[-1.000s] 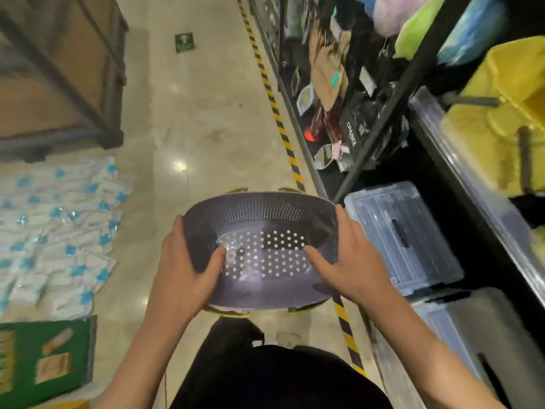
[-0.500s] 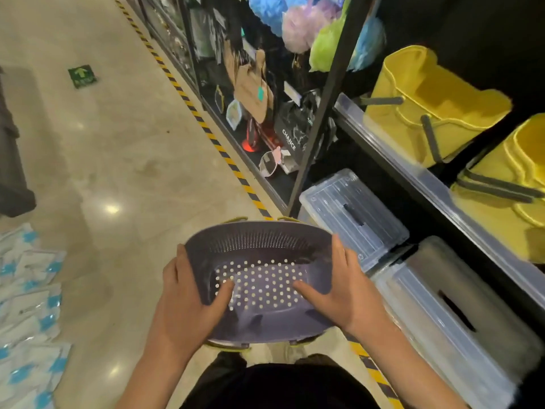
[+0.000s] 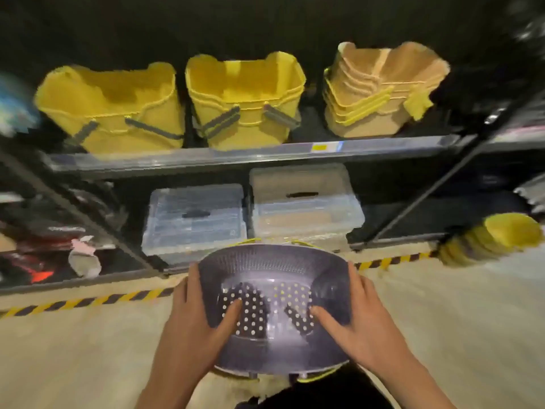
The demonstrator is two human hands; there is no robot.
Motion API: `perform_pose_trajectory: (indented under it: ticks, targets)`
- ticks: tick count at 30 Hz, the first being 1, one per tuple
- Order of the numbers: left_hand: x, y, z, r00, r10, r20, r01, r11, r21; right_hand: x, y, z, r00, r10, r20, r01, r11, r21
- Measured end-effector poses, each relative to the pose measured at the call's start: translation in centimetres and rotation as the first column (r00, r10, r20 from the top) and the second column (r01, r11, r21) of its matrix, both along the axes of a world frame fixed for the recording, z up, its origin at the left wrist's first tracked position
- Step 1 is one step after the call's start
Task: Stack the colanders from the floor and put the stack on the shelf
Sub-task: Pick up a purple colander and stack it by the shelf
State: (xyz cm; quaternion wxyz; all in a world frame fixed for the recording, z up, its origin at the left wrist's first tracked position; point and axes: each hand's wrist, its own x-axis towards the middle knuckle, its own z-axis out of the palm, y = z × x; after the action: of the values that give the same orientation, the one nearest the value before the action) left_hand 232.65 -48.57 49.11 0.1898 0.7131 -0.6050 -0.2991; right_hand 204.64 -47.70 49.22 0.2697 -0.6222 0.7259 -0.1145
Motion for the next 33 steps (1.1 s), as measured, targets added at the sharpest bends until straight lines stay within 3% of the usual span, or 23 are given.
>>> perform_pose_trajectory:
  ticks: [1, 3, 4, 6, 7, 9, 10, 12, 13, 15, 16, 18, 19, 21, 22, 24, 33]
  targets:
    - [0.2, 0.4, 0.4, 0.999, 0.033, 0.000, -0.033, 0.999, 0.014, -0.2, 0.3, -0.4, 1.000, 0.015, 0.005, -0.015, 1.000, -0.002]
    - [-5.3, -3.2, 0.9, 0.974, -0.225, 0.022, 0.226, 0.974, -0.006, -4.3, 3.7, 0.1, 0.975, -0.220, 0.004, 0.220, 0.975, -0.010]
    - [-4.9, -3.2, 1.0, 0.981, -0.191, 0.018, 0.191, 0.982, 0.016, -4.3, 3.7, -0.4, 0.980, -0.200, -0.004, 0.200, 0.980, -0.003]
    - [-11.6, -6.0, 1.2, 0.914, -0.405, 0.021, 0.405, 0.914, 0.012, -7.9, 7.0, -0.4, 0.906, -0.423, -0.005, 0.423, 0.906, 0.014]
    - [-11.4, -6.2, 1.4, 0.926, -0.376, 0.026, 0.375, 0.927, 0.024, -7.8, 6.9, -0.8, 0.909, -0.416, -0.003, 0.416, 0.909, 0.014]
    - [-18.6, -7.6, 1.3, 0.837, -0.546, 0.033, 0.546, 0.838, 0.003, -11.8, 9.5, -0.9, 0.820, -0.572, 0.017, 0.572, 0.820, -0.004]
    - [-18.7, -7.9, 1.5, 0.843, -0.536, 0.038, 0.537, 0.844, -0.015, -12.0, 9.2, -0.9, 0.825, -0.565, 0.004, 0.565, 0.825, -0.018]
    - [-25.3, -8.4, 0.8, 0.765, -0.643, 0.029, 0.644, 0.764, -0.045, -15.8, 11.5, -1.2, 0.722, -0.692, -0.014, 0.692, 0.722, -0.007]
    - [-25.6, -8.9, 1.0, 0.776, -0.630, 0.042, 0.631, 0.773, -0.067, -16.2, 10.9, -0.9, 0.732, -0.681, -0.018, 0.681, 0.732, -0.028]
    - [-31.7, -9.2, -0.1, 0.667, -0.744, 0.026, 0.745, 0.666, -0.047, -19.5, 12.9, -1.4, 0.630, -0.777, -0.010, 0.776, 0.630, -0.038]
    - [-32.2, -9.8, 0.2, 0.666, -0.746, 0.020, 0.746, 0.664, -0.048, -20.0, 12.3, -1.1, 0.648, -0.762, -0.007, 0.759, 0.647, -0.070]
    - [-37.9, -9.9, -0.6, 0.563, -0.826, 0.027, 0.826, 0.562, -0.040, -23.0, 14.0, -1.7, 0.532, -0.846, -0.019, 0.845, 0.533, -0.039]
    - [-38.2, -10.2, -0.1, 0.566, -0.823, 0.050, 0.824, 0.563, -0.059, -23.3, 13.6, -1.6, 0.541, -0.841, -0.020, 0.838, 0.541, -0.073]
    - [-43.3, -10.7, -1.3, 0.463, -0.885, 0.047, 0.886, 0.461, -0.047, -26.1, 14.7, -2.5, 0.433, -0.901, -0.027, 0.899, 0.434, -0.065]
    - [-43.5, -11.1, -1.1, 0.463, -0.885, 0.042, 0.886, 0.460, -0.063, -26.1, 14.4, -2.2, 0.448, -0.894, -0.029, 0.889, 0.449, -0.091]
    - [-49.1, -12.2, -2.7, 0.379, -0.925, -0.007, 0.925, 0.379, -0.010, -29.1, 14.6, -3.2, 0.340, -0.940, -0.032, 0.939, 0.341, -0.046]
    - [-66.3, -16.8, -4.0, 0.102, -0.990, -0.100, 0.994, 0.105, -0.028, -39.1, 11.3, -2.8, 0.105, -0.990, -0.089, 0.994, 0.108, -0.028]
